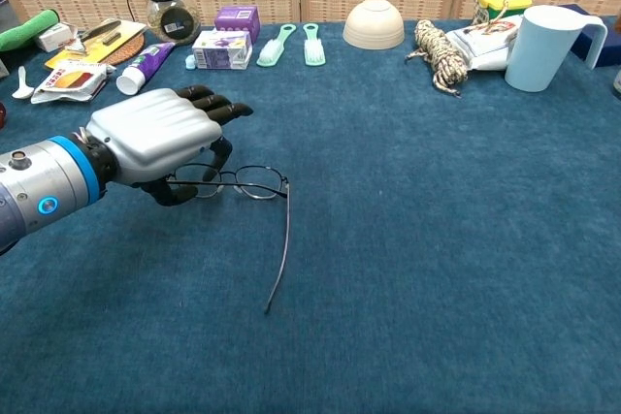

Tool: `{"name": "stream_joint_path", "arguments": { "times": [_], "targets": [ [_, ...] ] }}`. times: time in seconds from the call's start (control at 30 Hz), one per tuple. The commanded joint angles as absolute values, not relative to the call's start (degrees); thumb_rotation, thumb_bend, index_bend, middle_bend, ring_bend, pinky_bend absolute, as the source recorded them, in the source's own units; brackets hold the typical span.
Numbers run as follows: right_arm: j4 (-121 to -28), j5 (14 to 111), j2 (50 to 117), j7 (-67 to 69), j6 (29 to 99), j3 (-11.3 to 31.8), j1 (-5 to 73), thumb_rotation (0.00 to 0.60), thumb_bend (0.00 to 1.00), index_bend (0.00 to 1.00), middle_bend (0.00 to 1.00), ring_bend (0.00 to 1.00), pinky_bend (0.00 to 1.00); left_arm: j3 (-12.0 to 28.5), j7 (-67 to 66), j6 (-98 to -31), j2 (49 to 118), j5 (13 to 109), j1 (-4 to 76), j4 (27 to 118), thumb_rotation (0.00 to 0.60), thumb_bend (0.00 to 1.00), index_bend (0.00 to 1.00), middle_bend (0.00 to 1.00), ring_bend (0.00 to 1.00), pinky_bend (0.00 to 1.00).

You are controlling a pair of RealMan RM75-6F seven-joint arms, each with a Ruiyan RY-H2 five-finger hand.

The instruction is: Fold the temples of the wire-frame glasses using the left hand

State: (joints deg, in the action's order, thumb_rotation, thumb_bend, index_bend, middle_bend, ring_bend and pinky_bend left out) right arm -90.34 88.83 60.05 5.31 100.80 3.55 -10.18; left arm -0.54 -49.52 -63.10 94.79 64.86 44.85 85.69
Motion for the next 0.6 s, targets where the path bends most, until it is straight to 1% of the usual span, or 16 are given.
{"name": "stream_joint_path", "arguments": {
  "times": [0.03, 0.4, 0.6],
  "targets": [
    [-90.44, 88.74, 59.99, 5.25, 100.81, 3.61, -10.20, 0.600, 0.00, 0.25, 0.12, 0.15, 0.22, 0.34, -49.17, -62.64, 95.03, 65.20, 45.14, 84.60, 0.600, 0.34, 0.54, 0.03, 0.00, 0.00],
    [-90.73, 88.32, 59.87, 4.90, 100.94, 3.80, -10.36, 0.600, 0.00, 0.25, 0.12, 0.15, 0.22, 2.49, -49.29, -59.64, 97.74, 66.96, 47.59, 77.25, 0.600, 0.34, 0.55, 0.03, 0.00, 0.00],
    [-90.68, 87.94, 59.88, 4.97, 101.08, 3.91, -10.56, 0.600, 0.00, 0.25, 0.12, 0.15, 0.22, 3.45, -49.47, -59.59, 100.21, 69.34, 48.97, 72.74, 0.600, 0.34, 0.55, 0.03, 0.00, 0.00]
  ]
}}
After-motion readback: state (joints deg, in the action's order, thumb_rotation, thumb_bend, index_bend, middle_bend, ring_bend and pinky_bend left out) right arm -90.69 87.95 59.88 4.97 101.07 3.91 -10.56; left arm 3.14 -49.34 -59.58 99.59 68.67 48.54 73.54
